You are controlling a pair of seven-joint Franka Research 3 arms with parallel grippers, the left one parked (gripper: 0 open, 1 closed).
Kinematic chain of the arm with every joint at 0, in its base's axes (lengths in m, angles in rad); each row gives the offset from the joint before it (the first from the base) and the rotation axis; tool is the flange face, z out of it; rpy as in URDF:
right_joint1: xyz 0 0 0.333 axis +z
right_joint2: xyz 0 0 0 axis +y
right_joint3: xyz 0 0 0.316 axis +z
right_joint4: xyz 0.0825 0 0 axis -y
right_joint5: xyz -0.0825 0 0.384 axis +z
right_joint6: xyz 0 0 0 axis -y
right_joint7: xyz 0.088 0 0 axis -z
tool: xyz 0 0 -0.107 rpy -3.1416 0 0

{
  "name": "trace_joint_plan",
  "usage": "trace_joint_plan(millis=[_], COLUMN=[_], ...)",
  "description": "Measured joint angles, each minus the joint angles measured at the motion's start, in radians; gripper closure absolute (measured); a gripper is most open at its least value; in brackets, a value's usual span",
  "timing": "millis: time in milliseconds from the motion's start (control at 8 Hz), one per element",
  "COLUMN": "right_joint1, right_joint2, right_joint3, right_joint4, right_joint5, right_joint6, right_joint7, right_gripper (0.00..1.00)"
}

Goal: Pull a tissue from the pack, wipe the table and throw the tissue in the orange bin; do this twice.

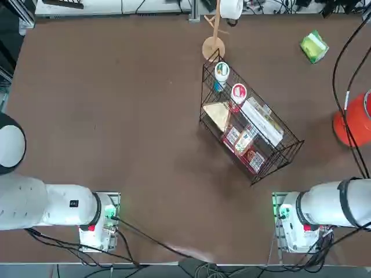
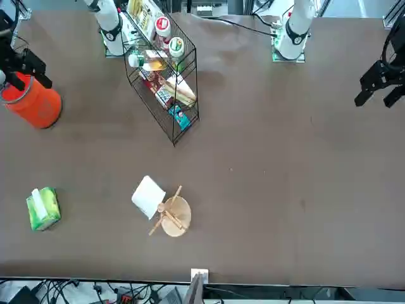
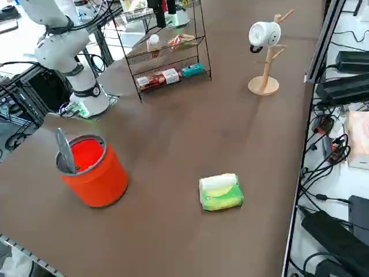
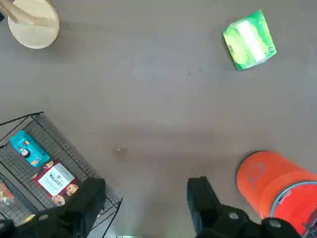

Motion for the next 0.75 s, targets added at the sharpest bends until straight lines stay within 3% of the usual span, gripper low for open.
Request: trace_joint_plan(millis=[500,750], right_joint1=[-0.001,-0.007], right_joint2=[0.002,0.032], right_joint3=[0.0,-0.009], right_joint4=[0.001,-0.002], right_joint5=[0.0,-0.003], right_joint6=[0.001,0.058], right_joint7=[0.0,0.0], right_gripper=[0.0,0.0])
